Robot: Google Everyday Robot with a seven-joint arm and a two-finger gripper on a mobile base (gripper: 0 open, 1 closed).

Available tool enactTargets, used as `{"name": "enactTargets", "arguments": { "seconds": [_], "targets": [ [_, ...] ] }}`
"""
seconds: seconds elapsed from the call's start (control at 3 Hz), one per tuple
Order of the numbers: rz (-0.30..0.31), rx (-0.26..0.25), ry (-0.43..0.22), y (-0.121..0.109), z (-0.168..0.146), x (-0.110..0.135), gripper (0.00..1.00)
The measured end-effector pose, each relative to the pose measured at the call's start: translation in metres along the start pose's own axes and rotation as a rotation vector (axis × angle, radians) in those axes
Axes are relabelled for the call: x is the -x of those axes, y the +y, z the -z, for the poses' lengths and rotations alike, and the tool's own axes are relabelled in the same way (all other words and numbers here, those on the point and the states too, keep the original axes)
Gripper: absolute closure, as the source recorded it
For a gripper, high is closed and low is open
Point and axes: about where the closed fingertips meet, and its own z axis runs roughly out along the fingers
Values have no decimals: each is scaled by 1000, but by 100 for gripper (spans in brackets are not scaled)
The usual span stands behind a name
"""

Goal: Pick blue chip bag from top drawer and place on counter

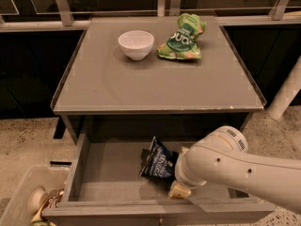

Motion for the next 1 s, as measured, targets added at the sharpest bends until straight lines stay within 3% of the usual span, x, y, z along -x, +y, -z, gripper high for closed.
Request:
{"name": "enactTargets", "arguments": {
  "seconds": [0.33,1.0],
  "targets": [
    [3,0,-2,1,0,1,0],
    [3,0,-2,1,0,1,42]
  ]
}}
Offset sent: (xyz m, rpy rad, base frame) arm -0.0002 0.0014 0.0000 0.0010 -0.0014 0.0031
